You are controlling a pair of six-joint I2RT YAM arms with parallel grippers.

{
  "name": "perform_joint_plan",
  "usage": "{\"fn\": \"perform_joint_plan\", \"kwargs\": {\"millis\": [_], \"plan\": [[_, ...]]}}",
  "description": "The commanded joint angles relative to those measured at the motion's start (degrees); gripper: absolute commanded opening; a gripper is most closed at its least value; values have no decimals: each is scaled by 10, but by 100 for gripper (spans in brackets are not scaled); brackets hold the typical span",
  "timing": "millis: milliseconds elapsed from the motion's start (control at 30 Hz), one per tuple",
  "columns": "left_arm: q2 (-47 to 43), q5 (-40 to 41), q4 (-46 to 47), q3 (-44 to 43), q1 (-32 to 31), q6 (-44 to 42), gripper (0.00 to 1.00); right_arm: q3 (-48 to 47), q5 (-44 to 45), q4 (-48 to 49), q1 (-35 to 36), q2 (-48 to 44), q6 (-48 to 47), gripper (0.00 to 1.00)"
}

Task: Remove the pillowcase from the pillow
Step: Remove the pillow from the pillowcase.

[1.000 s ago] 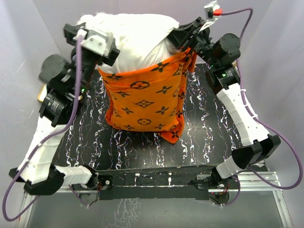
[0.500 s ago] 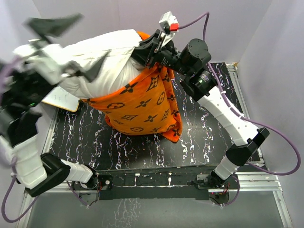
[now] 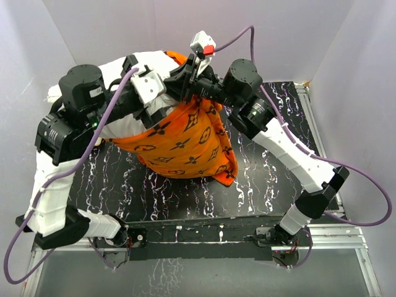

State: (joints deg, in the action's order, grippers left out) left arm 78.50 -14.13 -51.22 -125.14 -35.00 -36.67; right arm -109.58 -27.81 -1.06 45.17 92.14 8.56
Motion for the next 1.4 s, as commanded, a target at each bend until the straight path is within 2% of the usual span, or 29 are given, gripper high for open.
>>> {"fn": "perform_joint_plan", "kwargs": {"millis": [0,133,267,400,567,633,667,700,767,800,867,933,1000,1167,1267,1367], "plan": [[-34,60,-31,67,-2,5,97,11,2,98,6,-60,-16,8],[-58,146,41,88,-2,16,97,31,-2,97,6,-74,-13,8],[-113,166,150,154,-2,2,97,49,-18,106,6,-74,1,8],[-104,148,103,150,-2,7,97,51,-46,112,7,-66,17,8],[-91,148,107,181,-2,-21,96,41,-79,90,11,-60,22,8],[-74,140,70,183,-3,-42,87,44,-90,90,12,-65,27,8],[-57,132,43,179,-2,-45,78,46,-90,91,12,-67,32,9],[-44,121,16,171,-2,-38,64,50,-87,89,12,-72,36,16],[-20,103,-16,152,-2,-14,27,75,-63,89,11,-88,41,48],[-14,100,-17,148,-2,1,14,94,-36,90,11,-103,42,62],[-22,98,9,158,-2,17,0,138,44,91,10,-132,36,77],[-41,97,46,177,-2,24,0,181,115,93,-3,-163,45,83],[-49,93,59,176,-2,27,0,221,142,96,-33,-192,74,86],[-28,72,19,89,-2,57,0,294,193,58,-113,-244,139,89],[-32,68,21,73,-2,66,0,342,191,44,-153,-259,165,88],[-39,63,23,76,-2,67,0,367,138,70,-157,-256,184,88]]}}
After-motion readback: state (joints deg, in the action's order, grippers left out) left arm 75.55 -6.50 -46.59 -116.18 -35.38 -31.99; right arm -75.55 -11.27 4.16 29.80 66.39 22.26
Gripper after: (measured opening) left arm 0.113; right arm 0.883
